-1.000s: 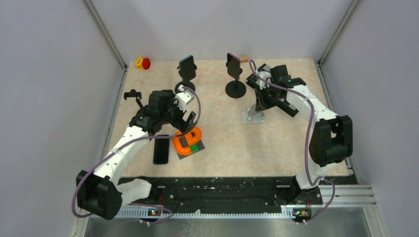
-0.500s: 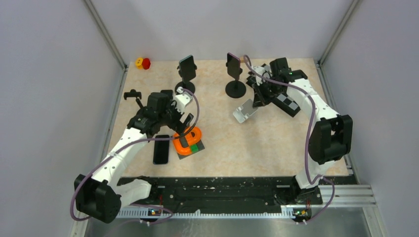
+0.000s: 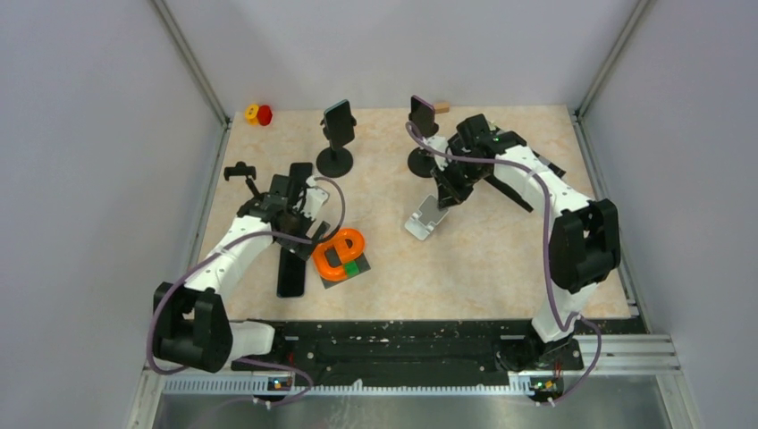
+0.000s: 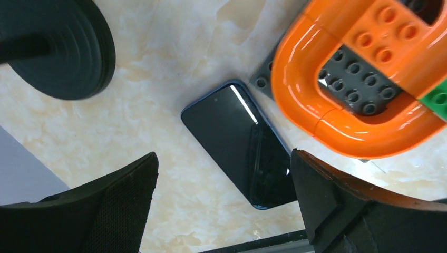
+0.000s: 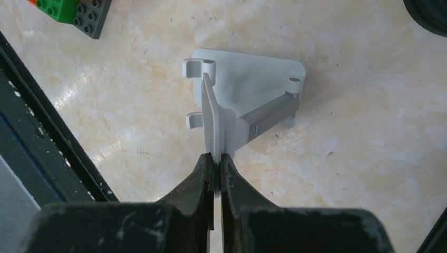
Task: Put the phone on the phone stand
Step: Place the phone stand at the center of the board.
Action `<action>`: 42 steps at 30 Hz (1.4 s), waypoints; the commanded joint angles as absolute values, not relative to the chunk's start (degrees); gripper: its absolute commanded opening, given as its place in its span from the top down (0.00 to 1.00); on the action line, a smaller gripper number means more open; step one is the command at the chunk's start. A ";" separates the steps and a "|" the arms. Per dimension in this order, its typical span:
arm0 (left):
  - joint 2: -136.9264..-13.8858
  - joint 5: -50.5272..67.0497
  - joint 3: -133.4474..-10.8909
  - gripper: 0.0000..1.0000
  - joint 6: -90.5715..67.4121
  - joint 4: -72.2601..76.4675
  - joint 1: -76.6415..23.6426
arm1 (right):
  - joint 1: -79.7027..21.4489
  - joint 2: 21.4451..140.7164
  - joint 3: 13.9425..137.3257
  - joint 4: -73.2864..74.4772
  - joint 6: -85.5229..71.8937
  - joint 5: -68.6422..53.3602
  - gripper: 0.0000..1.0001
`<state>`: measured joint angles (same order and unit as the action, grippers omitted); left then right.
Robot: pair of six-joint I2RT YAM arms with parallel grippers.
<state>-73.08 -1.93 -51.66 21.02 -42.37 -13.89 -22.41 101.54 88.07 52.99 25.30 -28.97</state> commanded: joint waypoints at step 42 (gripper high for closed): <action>-86.89 5.19 -52.25 0.01 16.07 -40.35 -1.75 | -26.86 118.10 108.43 75.22 44.22 -31.21 1.00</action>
